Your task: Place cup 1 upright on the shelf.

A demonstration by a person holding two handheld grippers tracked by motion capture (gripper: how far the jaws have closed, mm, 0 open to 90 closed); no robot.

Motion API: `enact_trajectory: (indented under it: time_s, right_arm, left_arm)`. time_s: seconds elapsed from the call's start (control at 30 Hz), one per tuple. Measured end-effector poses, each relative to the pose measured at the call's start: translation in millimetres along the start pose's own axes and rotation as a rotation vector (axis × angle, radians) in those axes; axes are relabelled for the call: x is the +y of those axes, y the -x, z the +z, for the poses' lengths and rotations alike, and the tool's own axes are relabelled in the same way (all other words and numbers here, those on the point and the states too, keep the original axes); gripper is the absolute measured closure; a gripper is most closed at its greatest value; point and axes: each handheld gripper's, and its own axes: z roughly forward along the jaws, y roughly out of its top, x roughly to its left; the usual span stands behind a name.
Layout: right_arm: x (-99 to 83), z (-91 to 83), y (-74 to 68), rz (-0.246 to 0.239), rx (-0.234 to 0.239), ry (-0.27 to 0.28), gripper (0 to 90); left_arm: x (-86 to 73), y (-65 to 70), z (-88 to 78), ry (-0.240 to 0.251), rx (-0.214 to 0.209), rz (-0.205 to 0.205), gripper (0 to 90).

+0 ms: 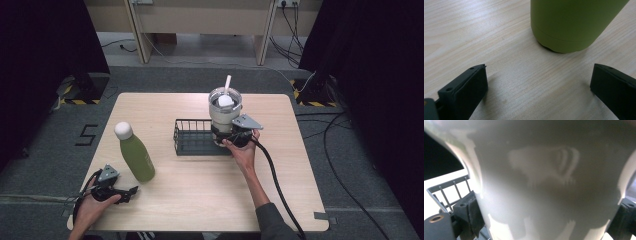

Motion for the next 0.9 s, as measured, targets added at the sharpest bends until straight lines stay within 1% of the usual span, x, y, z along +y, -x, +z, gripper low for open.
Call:
enact_trajectory:
  time_s: [0.03, 0.1, 0.2, 0.27, 0.33, 0.47, 0.57, 0.7, 0.77, 0.9]
  right_arm:
    - [1.6, -1.8, -1.1, -0.003, -0.009, -0.013, 9.5]
    - [1.9, -2.3, -0.9, -0.007, -0.009, -0.015, 9.5]
    - [1.1, -4.0, -0.9, 0.007, -0.011, -0.014, 9.2]
    - [1.3, -6.5, -2.5, -0.003, -0.024, -0.016, 9.4]
    - [2.7, -10.0, -4.3, -0.023, -0.04, -0.021, 9.5]
    - [4.9, -12.2, -4.1, -0.03, -0.037, -0.034, 9.5]
    - [5.8, -13.3, -3.8, -0.023, -0.034, -0.039, 9.5]
    - [6.9, -14.9, -1.2, -0.024, -0.015, -0.046, 9.4]
    - [7.6, -16.3, -1.6, -0.015, -0.018, -0.05, 9.4]
    - [6.6, -18.9, -4.7, -0.016, -0.031, -0.042, 9.1]
  left_arm:
    - [0.0, 0.0, 0.0, 0.0, 0.0, 0.0, 0.5]
    - [0.0, 0.0, 0.0, 0.0, 0.0, 0.0, 0.5]
    - [0.0, 0.0, 0.0, 0.0, 0.0, 0.0, 0.6]
    - [0.0, 0.0, 0.0, 0.0, 0.0, 0.0, 0.6]
    - [0.0, 0.0, 0.0, 0.0, 0.0, 0.0, 0.6]
    - [0.0, 0.1, 0.0, 0.0, 0.0, 0.0, 0.6]
    - [0.0, 0.0, 0.0, 0.0, 0.0, 0.0, 0.6]
    - [0.0, 0.0, 0.0, 0.0, -0.001, -0.001, 0.6]
    - [0.0, 0.0, 0.0, 0.0, -0.001, -0.001, 0.6]
    - [0.0, 0.0, 0.0, 0.0, 0.0, 0.0, 0.6]
